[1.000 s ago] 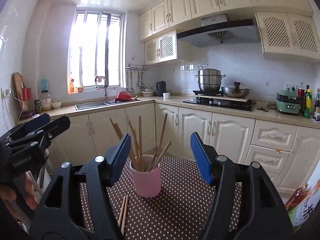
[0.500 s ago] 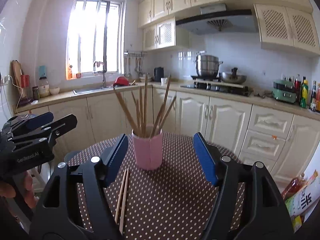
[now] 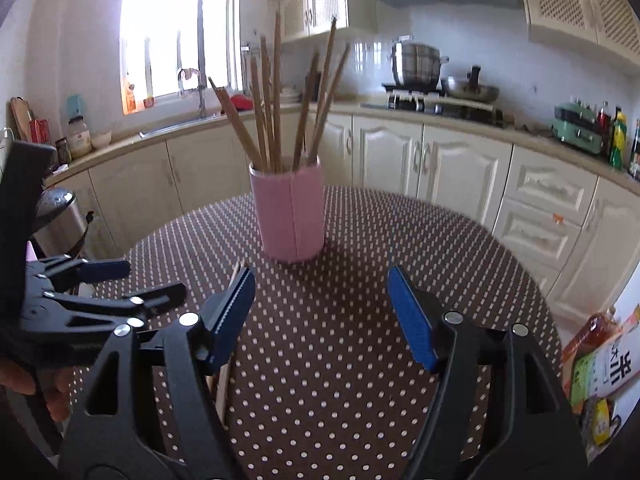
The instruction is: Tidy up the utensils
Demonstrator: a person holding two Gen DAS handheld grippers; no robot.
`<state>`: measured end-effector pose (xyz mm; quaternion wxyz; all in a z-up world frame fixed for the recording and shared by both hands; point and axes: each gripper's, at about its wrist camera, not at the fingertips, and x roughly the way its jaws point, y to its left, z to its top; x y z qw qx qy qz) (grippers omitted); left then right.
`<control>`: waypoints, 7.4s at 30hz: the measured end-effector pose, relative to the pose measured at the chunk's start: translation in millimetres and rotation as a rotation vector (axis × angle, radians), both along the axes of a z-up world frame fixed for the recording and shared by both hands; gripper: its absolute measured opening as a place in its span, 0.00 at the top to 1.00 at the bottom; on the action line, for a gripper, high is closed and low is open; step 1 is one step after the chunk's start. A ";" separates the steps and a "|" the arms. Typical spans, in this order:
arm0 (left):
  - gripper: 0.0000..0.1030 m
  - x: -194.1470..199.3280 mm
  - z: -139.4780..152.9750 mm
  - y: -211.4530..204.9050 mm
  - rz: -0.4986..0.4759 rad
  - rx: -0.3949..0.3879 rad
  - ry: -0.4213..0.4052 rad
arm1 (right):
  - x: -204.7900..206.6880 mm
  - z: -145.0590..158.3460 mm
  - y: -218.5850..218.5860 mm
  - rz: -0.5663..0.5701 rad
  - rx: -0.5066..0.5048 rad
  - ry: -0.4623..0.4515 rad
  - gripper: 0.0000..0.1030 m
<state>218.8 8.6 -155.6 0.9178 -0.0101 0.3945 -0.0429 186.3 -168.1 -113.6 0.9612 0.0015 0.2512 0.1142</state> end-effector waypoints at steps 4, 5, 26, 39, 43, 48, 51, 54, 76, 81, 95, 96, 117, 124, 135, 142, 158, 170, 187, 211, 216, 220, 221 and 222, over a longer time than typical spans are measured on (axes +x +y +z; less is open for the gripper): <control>0.19 13.6 -22.9 -6.0 0.005 0.045 0.069 | 4.8 -13.1 -3.6 -0.001 0.022 0.050 0.33; 0.19 16.8 -26.1 -7.1 0.007 0.051 0.081 | 6.1 -15.5 -3.9 -0.001 0.025 0.060 0.33; 0.50 90.8 -42.1 0.1 -0.018 0.082 0.126 | 40.9 -30.1 -5.7 0.020 0.044 0.177 0.32; 0.94 82.4 -39.2 36.6 -0.070 0.003 0.134 | 84.5 -47.3 60.4 0.149 -0.025 0.321 0.32; 0.94 85.1 -39.1 44.0 -0.076 -0.004 0.130 | 103.0 -52.7 79.5 0.178 -0.049 0.371 0.44; 0.94 85.4 -39.7 43.6 -0.085 -0.004 0.125 | 120.3 -58.0 96.7 0.194 -0.110 0.415 0.68; 0.94 82.2 -41.1 43.3 -0.092 0.001 0.125 | 121.1 -57.6 104.1 0.212 -0.136 0.425 0.81; 0.94 80.6 -42.0 33.4 -0.094 0.022 0.128 | 122.0 -58.5 113.1 0.226 -0.188 0.417 0.92; 0.94 31.6 73.5 16.3 -0.120 -0.043 -0.114 | 54.7 58.1 52.4 0.279 0.031 0.175 0.94; 0.94 10.5 99.9 10.4 -0.137 -0.066 -0.191 | 37.8 82.6 48.3 0.270 0.056 0.094 0.94; 0.94 -13.0 126.8 2.3 -0.109 -0.120 -0.307 | 15.2 111.4 23.0 0.223 0.085 -0.028 0.94; 0.94 -12.1 128.6 3.2 -0.105 -0.125 -0.315 | 15.8 112.4 21.2 0.221 0.091 -0.032 0.94; 0.94 52.5 193.9 8.3 -0.033 -0.122 -0.491 | 57.6 176.9 -27.2 0.072 0.073 -0.230 0.94; 0.94 75.1 210.1 8.1 -0.019 -0.156 -0.546 | 87.5 190.1 -31.4 0.041 0.106 -0.309 0.94; 0.94 98.1 194.9 -13.9 -0.070 -0.138 -0.577 | 118.6 183.2 -11.1 0.110 0.174 -0.316 0.94; 0.94 101.4 168.2 -17.8 -0.120 -0.128 -0.553 | 128.6 163.9 -1.4 0.146 0.142 -0.260 0.94; 0.92 113.3 129.0 -30.9 -0.161 -0.072 -0.472 | 131.8 144.8 6.5 0.154 0.076 -0.224 0.94; 0.57 99.2 144.0 -21.4 -0.120 -0.072 -0.489 | 133.1 146.4 1.5 0.154 0.099 -0.188 0.93; 0.33 39.5 176.8 -4.3 -0.040 -0.071 -0.527 | 81.5 162.4 -12.6 0.091 0.083 -0.244 0.93; 0.23 -115.3 183.4 6.2 0.079 0.036 -0.611 | -68.7 147.4 -1.3 -0.002 0.042 -0.354 0.38; 0.21 -136.1 186.1 4.5 0.086 0.050 -0.638 | -88.6 146.7 0.8 -0.007 0.040 -0.379 0.30; 0.20 -148.7 185.9 5.1 0.085 0.045 -0.652 | -98.9 145.3 0.4 -0.016 0.039 -0.390 0.23; 0.19 -150.1 185.8 5.1 0.084 0.043 -0.654 | -101.1 144.4 0.3 -0.021 0.039 -0.392 0.21; 0.19 -152.4 185.3 5.2 0.084 0.042 -0.657 | -102.8 143.7 -0.2 -0.023 0.041 -0.392 0.20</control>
